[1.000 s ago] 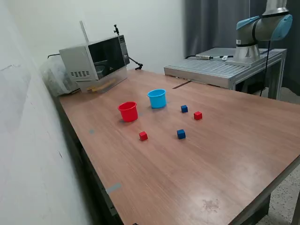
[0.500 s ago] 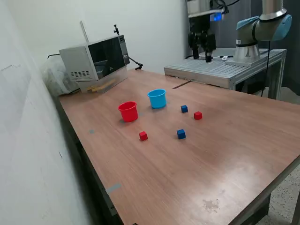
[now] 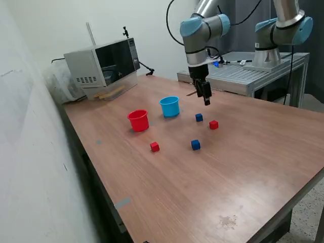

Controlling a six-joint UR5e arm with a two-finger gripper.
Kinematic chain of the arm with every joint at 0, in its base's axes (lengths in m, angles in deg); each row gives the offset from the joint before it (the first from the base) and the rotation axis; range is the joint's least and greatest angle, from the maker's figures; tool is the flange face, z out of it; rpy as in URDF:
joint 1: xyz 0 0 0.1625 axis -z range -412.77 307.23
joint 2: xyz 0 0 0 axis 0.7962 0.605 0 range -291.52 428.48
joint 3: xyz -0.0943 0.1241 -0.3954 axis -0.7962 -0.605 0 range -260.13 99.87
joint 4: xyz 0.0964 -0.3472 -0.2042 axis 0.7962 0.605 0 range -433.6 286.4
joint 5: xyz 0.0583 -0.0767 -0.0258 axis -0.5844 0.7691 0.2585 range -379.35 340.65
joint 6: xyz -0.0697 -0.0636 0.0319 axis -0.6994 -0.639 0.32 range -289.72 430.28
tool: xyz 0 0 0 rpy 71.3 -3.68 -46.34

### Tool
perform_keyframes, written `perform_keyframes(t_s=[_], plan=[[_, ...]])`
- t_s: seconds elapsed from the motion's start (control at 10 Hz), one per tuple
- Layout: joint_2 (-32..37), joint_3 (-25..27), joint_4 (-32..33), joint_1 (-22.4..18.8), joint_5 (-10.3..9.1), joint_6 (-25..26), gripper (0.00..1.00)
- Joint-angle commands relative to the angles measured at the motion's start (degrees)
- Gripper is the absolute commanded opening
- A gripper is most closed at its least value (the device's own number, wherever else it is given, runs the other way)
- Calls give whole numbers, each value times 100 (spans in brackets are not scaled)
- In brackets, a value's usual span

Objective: Place red objects in the red bin, and blue objects in the blue bin.

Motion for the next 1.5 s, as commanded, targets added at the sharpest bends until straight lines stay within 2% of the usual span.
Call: perform_keyframes(t_s=[0.0,0.3,0.9,1.4], plan=[[-192,31,219,232,37,-2,100],[-288,207,773,232,28,7,100],[-482,190,923,224,19,-2,100],[-570,120,1029,4,28,-63,100]])
